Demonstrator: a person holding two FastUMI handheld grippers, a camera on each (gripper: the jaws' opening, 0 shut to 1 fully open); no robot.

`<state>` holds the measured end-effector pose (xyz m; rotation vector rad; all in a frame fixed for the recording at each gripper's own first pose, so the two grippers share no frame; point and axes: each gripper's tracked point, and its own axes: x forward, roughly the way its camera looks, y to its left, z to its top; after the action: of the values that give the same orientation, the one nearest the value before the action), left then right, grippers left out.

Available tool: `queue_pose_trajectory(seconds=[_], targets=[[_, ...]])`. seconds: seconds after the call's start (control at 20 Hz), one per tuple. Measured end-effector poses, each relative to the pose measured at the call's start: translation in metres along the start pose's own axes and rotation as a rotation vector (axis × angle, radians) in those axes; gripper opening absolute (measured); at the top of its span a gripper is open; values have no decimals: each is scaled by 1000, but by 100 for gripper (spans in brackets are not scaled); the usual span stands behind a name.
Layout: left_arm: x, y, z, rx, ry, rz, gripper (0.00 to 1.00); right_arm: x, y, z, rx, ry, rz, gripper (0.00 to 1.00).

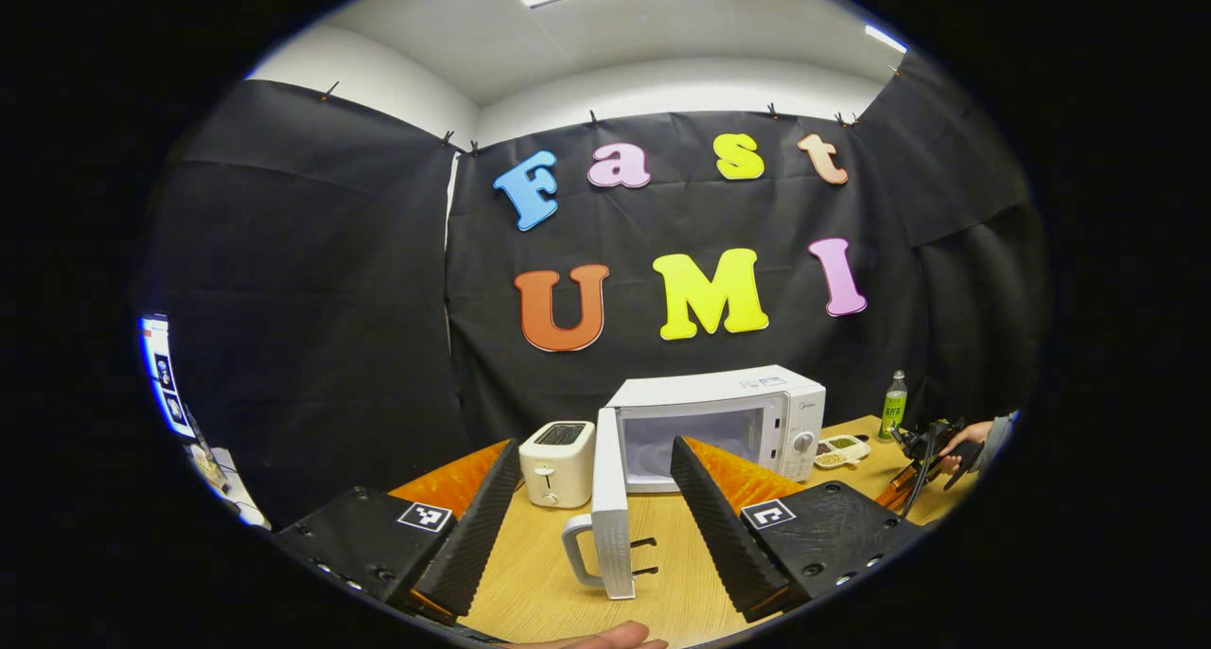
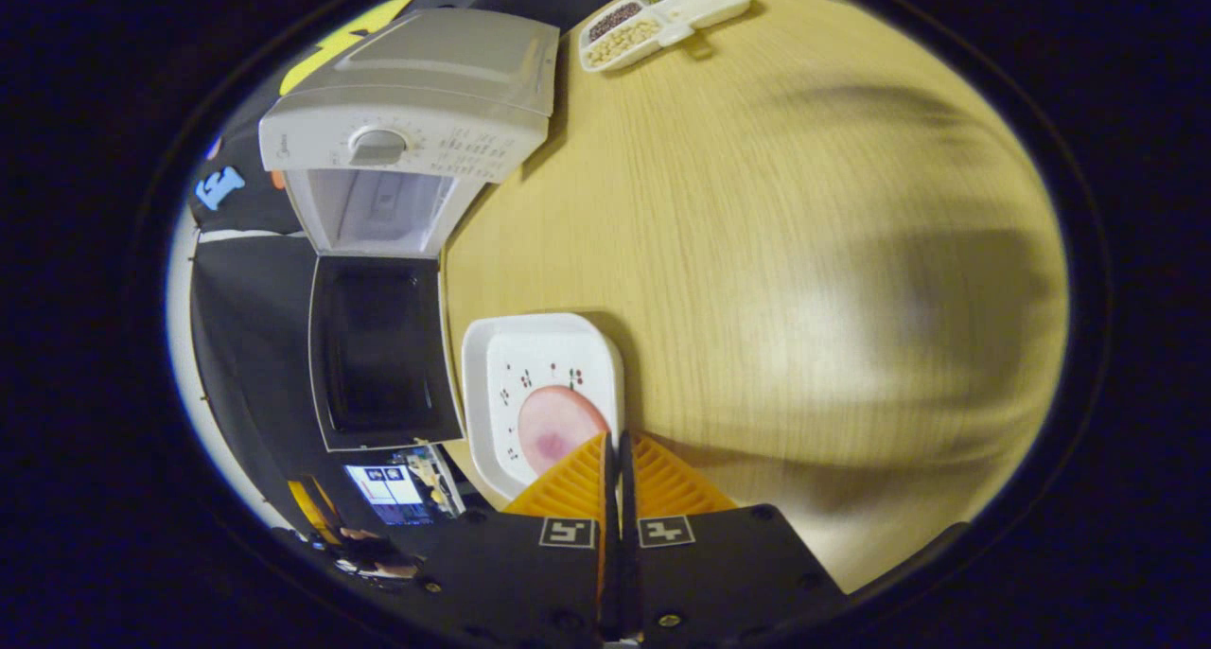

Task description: Open the microwave oven with the left hand, put the food in, and close the microwave oven.

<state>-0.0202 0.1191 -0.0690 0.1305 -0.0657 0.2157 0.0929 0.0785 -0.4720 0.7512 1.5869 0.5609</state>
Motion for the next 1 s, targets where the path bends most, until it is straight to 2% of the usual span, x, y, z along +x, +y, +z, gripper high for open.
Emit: queue_pose_trajectory(seconds=[0.2, 0.35, 0.55, 0.65, 0.7, 1.0], targets=[[-7, 9, 6, -5, -18, -1, 95, -3, 26, 5, 24, -68, -2, 3], [-14, 20, 6, -7, -17, 5, 95, 2, 68, 17, 58, -143, -31, 3], [-23, 44, 3, -31, -13, 15, 95, 20, 121, 24, 41, -205, -76, 3], [-27, 58, 0, -50, -8, 20, 95, 34, 145, 29, 63, -224, -83, 0], [-28, 65, -2, -59, -4, 24, 95, 43, 160, 30, 77, -230, -85, 3], [-30, 100, -13, -78, 17, 56, 95, 103, 212, 51, 178, -299, -98, 3]])
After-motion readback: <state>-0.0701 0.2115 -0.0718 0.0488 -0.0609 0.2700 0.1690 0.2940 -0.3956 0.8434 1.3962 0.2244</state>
